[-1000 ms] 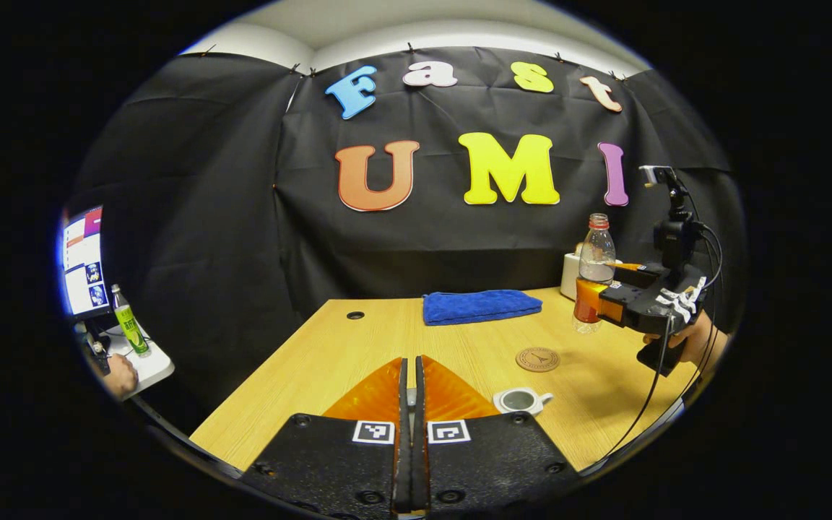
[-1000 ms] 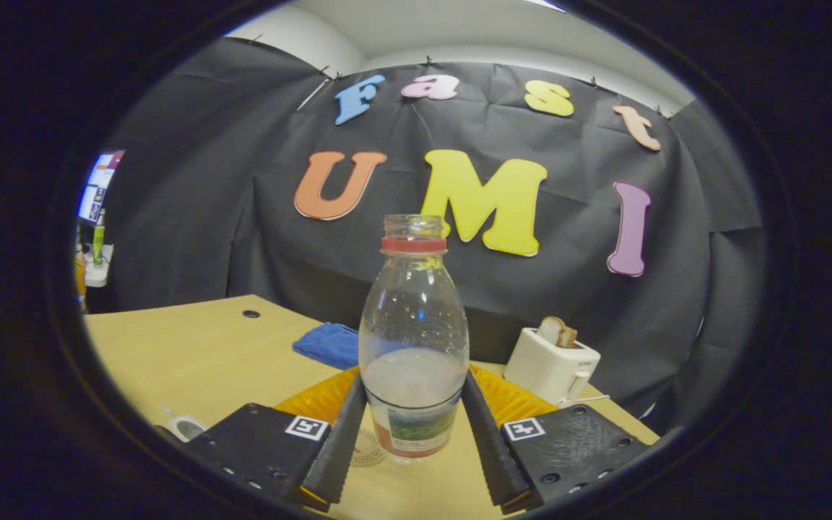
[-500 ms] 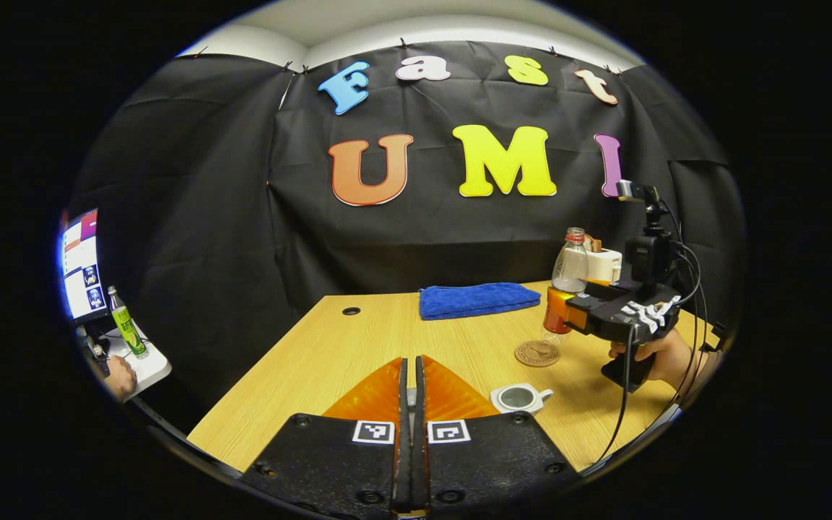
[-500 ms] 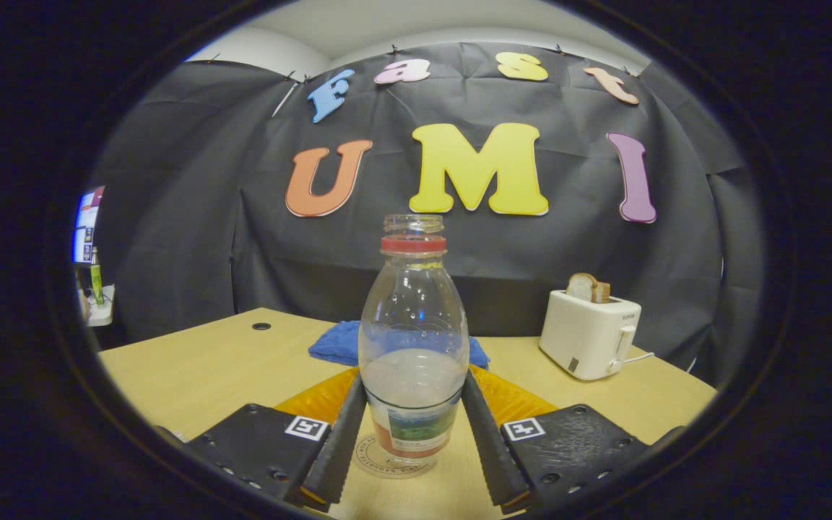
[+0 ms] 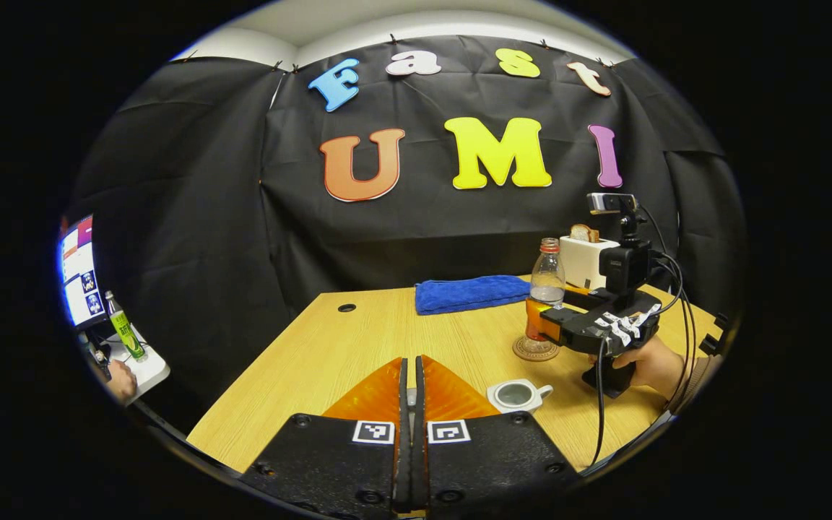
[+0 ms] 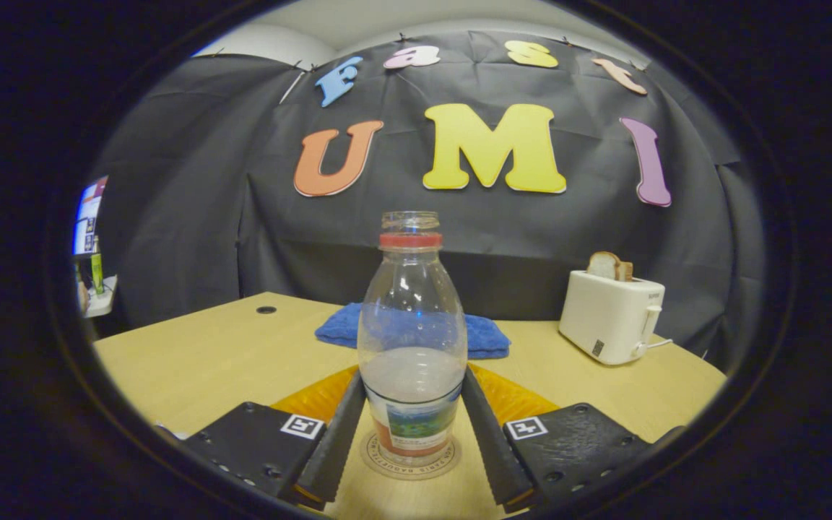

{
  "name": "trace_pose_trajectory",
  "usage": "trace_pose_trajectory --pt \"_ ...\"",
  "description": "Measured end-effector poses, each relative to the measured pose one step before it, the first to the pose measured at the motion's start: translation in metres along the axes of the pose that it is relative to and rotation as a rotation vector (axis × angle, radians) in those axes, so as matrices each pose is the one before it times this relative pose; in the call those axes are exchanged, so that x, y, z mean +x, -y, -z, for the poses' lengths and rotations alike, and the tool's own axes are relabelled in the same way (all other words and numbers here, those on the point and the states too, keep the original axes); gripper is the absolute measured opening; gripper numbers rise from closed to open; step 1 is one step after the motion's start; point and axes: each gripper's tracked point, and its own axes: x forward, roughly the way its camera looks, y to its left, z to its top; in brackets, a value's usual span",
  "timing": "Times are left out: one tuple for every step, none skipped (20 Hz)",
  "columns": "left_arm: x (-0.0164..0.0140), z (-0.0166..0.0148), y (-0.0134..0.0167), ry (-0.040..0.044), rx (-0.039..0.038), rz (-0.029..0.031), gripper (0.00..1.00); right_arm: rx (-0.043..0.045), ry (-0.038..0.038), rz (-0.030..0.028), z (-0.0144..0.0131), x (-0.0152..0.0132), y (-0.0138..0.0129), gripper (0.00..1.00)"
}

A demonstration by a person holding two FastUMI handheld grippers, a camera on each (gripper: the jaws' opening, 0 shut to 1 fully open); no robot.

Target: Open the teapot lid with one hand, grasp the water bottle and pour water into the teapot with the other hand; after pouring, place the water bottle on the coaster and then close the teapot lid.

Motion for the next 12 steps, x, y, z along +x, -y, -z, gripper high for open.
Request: trace_pose_trajectory --pt "0.00134 0.00158 0.00017 -0.00129 0.00287 -0.00172 0.03 -0.00473 0.00743 -0.01161 -0.00267 -0.00072 -0.00125 0.81" --pt "0.00010 -0.00008 0.00012 -0.00115 0.00191 -0.00085 0.03 -0.00065 0.00860 -0.01166 -0.00330 -0.00179 -0.00300 0.83" --pt "-0.00045 -0.00050 0.00057 0.00080 -0.00057 0.00055 0.03 -0.00569 0.00977 0.00466 -0.00302 -0.00253 0.00097 0.97" --pt "-0.00085 -0.00098 0.00009 0.00132 0.00069 -0.00051 0.03 -0.00770 0.01441 -0.00013 -0.00615 -0.00334 0.00011 0.97" --pt "-0.00066 -0.00094 0.00053 0.00123 0.00247 -0.00010 0.03 -0.00250 0.01218 -0.00307 -0.00541 -0.00270 -0.00029 0.97" --pt "0.00092 -0.00101 0.00079 0.00518 -0.00122 0.00107 0.03 -0.00083 0.01470 0.00309 -0.00506 -0.00484 0.00056 0.97" --pt "-0.00048 -0.00174 0.00174 0.00592 -0.00398 0.00387 0.03 -0.00291 0.01450 0.00422 -0.00698 -0.00548 0.00246 0.96" --pt "0.00079 -0.00181 0.00220 0.00927 -0.00893 0.00949 0.03 -0.00514 0.01301 0.00087 -0.00786 -0.00597 0.00087 0.96" --pt "0.00015 -0.00212 0.00576 0.01351 -0.01383 0.02045 0.03 -0.00211 0.01501 0.00217 -0.00779 -0.00766 0.00309 0.97" --pt "0.00207 -0.00318 0.00698 0.01425 -0.01912 0.02218 0.03 0.00259 0.01779 0.00645 -0.00700 -0.00814 0.00420 0.97" --pt "0.00241 -0.00040 0.00756 0.00761 -0.01790 0.02378 0.03 0.00475 0.01521 0.00207 -0.00741 -0.00915 0.00344 0.95" --pt "0.00130 0.00069 0.00810 0.00857 -0.01400 0.02954 0.03 -0.00476 0.01370 0.00061 -0.00589 -0.00952 0.00257 0.95"
